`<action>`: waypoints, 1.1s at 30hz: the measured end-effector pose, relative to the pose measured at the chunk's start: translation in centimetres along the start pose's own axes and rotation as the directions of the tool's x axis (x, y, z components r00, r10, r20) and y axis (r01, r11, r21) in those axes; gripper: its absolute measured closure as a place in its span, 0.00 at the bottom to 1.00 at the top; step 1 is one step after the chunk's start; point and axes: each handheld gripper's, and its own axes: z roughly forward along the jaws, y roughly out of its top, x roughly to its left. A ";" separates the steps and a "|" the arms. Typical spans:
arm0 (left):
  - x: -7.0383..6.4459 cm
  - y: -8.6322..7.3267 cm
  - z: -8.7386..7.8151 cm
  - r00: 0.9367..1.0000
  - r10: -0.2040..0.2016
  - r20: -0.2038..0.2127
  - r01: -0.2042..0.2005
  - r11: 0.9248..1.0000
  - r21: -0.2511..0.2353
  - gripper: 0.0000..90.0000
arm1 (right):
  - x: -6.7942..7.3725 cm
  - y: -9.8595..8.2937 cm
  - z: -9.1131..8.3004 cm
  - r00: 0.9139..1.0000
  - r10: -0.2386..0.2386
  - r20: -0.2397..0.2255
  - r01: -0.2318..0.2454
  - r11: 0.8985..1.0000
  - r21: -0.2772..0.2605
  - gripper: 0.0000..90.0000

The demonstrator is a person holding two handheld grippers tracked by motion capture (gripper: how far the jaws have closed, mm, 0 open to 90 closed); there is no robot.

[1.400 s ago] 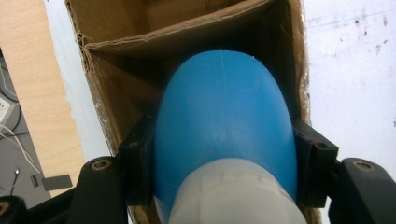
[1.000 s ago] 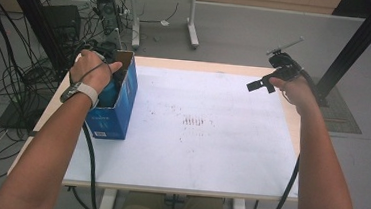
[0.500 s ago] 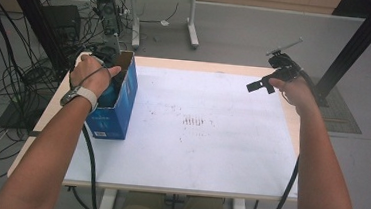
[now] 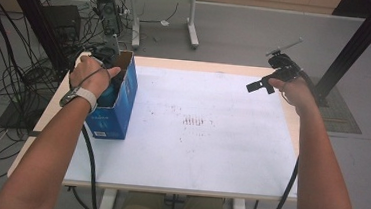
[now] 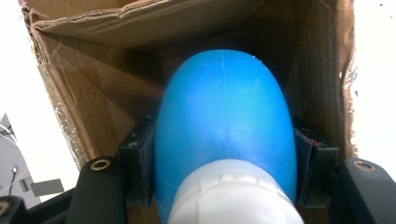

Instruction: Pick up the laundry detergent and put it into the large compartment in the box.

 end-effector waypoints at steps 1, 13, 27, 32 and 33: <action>0.0 0.0 0.0 1.000 0.000 0.000 0.000 1.000 0.000 0.41 | 0.0 0.0 0.0 1.000 -0.001 0.001 0.001 1.000 0.000 0.09; 0.1 -0.2 0.0 1.000 0.000 0.004 0.000 1.000 -0.007 0.41 | -0.1 -0.3 -0.3 1.000 0.007 0.003 -0.007 1.000 -0.003 0.09; 0.2 -0.3 0.1 1.000 -0.002 0.007 0.002 1.000 -0.011 0.41 | -0.1 -0.4 -0.4 1.000 0.006 0.002 -0.006 1.000 -0.006 0.09; 0.1 -0.4 0.1 1.000 -0.001 0.004 0.001 1.000 -0.013 0.41 | -0.1 -0.4 -0.4 1.000 0.008 0.003 -0.008 1.000 -0.005 0.09; 0.1 -0.4 0.1 1.000 -0.001 0.004 0.001 1.000 -0.013 0.41 | -0.1 -0.4 -0.4 1.000 0.008 0.003 -0.008 1.000 -0.005 0.09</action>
